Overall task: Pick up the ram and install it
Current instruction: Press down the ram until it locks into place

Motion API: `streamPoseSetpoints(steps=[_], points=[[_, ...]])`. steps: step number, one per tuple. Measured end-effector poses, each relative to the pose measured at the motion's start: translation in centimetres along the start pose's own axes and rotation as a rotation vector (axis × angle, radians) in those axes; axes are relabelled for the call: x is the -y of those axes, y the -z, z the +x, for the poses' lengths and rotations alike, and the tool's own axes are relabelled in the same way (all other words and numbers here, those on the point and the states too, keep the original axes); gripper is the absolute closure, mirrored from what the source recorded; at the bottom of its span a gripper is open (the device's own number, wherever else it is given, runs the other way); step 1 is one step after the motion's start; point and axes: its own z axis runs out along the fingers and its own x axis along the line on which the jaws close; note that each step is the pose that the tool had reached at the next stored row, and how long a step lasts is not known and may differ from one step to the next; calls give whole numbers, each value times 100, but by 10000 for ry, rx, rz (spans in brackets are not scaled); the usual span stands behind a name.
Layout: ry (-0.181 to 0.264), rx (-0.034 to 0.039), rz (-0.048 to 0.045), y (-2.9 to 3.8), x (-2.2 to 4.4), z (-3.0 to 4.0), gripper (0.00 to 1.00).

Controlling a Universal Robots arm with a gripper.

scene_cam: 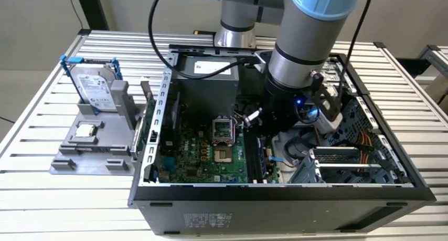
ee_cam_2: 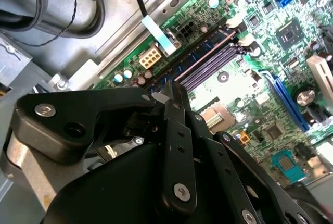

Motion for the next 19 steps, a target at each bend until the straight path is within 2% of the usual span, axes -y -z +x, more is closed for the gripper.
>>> streamPoseSetpoints(steps=[19], points=[[2038, -3, 53, -1, -6, -2, 100]])
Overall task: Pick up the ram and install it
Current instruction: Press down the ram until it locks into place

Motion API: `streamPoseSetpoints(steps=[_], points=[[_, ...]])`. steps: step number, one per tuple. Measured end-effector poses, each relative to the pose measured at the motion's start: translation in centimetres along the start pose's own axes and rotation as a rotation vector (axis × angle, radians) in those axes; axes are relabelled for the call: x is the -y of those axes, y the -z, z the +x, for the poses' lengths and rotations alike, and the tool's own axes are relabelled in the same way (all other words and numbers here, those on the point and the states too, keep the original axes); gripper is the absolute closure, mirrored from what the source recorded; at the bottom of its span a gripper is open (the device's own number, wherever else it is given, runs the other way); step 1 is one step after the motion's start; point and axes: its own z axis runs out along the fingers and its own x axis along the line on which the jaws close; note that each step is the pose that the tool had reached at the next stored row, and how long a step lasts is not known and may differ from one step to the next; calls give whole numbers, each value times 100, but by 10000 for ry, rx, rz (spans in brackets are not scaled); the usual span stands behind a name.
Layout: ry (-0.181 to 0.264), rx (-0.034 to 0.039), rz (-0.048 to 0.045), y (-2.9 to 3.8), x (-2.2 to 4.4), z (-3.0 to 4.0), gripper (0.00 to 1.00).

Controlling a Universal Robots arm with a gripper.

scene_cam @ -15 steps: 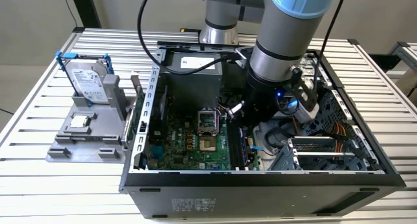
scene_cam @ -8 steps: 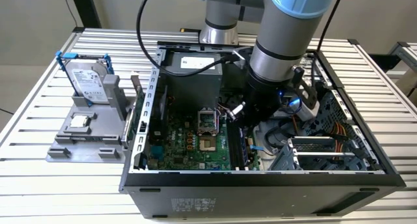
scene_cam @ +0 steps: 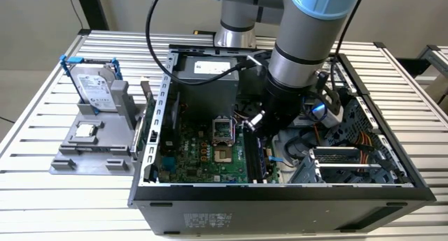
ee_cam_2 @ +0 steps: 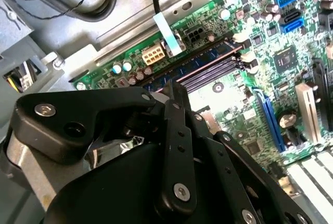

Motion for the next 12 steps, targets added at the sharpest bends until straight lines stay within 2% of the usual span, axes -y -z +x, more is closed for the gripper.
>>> streamPoseSetpoints(steps=[8, 12], points=[[662, 5, -5, -4, -3, -1, 100], [985, 32, -18, -15, -6, -4, 100]])
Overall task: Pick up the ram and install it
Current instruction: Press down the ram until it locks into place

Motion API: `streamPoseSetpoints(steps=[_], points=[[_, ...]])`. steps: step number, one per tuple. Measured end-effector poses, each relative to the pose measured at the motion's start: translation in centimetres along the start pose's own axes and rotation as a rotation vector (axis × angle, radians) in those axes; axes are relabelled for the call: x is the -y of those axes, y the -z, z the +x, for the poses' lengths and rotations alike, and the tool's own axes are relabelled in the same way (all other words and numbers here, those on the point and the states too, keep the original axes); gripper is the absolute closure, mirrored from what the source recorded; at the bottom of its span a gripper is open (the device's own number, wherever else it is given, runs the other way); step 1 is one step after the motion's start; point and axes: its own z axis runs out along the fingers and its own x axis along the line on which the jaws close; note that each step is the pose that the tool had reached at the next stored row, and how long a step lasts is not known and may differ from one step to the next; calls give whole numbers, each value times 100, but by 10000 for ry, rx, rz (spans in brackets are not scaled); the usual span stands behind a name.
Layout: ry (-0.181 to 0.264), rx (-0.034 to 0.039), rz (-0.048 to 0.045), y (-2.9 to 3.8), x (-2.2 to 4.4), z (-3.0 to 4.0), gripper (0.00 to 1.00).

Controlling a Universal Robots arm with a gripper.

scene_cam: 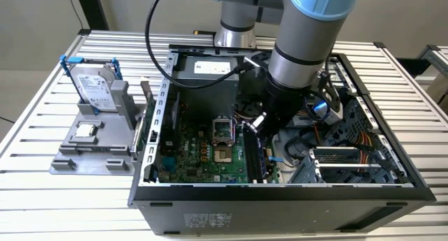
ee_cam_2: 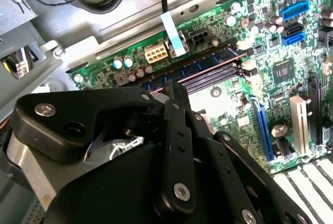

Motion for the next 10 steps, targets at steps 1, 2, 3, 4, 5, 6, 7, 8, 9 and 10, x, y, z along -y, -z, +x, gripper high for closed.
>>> streamPoseSetpoints(steps=[1, 2, 3, 4, 5, 6, 7, 8, 9, 10], points=[[76, 2, 2, 0, 0, 0, 100], [156, 5, 5, 0, 0, 0, 100], [241, 10, 4, -2, 0, 0, 100], [323, 14, 6, -2, 0, 0, 100], [417, 17, 9, -2, 0, 1, 100], [507, 20, 11, -4, -1, 0, 100], [597, 23, 14, -5, -2, -1, 100], [674, 23, 16, -6, -2, -1, 100], [758, 20, 16, -6, -3, -1, 100], [839, 20, 16, -7, -5, -3, 100]])
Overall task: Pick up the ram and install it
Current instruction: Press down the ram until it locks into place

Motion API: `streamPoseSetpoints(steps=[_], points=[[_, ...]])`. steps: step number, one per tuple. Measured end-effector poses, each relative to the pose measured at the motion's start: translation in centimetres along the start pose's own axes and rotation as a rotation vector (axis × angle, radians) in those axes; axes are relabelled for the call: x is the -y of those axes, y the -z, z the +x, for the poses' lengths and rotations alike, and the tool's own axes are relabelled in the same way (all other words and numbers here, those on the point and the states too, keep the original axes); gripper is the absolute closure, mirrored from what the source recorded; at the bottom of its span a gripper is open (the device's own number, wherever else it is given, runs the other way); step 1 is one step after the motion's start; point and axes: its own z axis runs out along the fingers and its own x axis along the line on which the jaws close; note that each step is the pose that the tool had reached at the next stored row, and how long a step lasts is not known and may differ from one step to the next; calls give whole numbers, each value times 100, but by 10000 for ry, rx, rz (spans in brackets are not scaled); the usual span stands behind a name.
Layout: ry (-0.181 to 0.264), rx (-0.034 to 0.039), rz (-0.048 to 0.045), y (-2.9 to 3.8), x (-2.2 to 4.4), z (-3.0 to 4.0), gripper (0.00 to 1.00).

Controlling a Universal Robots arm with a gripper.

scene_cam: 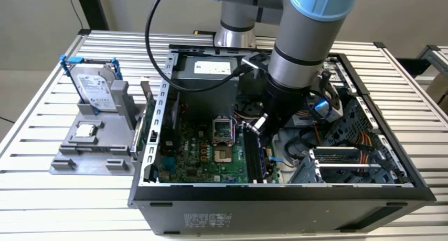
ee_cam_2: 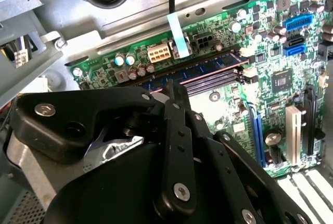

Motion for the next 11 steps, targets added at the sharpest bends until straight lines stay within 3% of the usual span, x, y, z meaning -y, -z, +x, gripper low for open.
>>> streamPoseSetpoints(steps=[6, 11], points=[[68, -3, 4, 1, 0, 0, 100], [469, -4, 14, 0, -1, 0, 100]])
